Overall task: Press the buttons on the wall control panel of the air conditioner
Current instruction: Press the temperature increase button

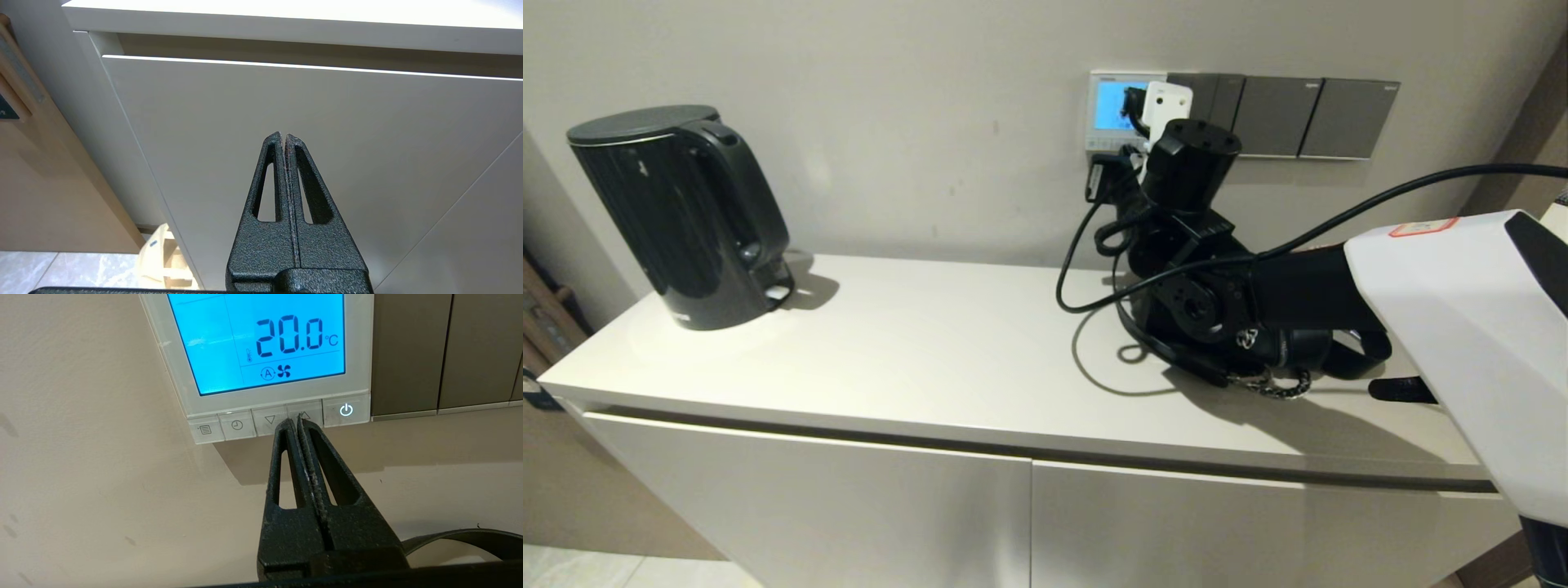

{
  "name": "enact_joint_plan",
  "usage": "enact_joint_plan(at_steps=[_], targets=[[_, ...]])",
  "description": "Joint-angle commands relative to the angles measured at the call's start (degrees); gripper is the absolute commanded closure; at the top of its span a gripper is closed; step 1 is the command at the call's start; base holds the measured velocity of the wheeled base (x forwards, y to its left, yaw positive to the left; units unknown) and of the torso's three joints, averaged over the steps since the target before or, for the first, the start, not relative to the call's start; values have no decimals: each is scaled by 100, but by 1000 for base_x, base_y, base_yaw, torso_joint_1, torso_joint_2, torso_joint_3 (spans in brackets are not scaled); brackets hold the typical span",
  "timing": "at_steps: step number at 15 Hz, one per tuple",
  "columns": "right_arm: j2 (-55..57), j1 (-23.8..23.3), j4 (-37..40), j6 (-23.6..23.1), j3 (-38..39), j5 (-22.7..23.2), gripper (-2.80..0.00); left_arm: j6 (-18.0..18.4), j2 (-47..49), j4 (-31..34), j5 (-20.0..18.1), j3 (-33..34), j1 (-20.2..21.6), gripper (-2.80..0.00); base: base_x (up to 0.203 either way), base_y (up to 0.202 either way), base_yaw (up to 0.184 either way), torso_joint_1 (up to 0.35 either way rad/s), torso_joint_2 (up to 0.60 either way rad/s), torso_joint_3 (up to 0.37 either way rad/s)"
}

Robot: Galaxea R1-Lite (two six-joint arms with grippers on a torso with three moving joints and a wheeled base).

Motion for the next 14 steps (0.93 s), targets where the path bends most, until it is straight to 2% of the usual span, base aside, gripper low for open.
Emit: enact_joint_plan(at_steps=[1,14], targets=[[1,-7,-24,-7,-7,-16,0,-1,-2,-3,5,9,0,0,0,0,0,0,0,0],[-87,28,-24,-7,81,-16,0,-1,-2,-3,5,9,0,0,0,0,0,0,0,0]])
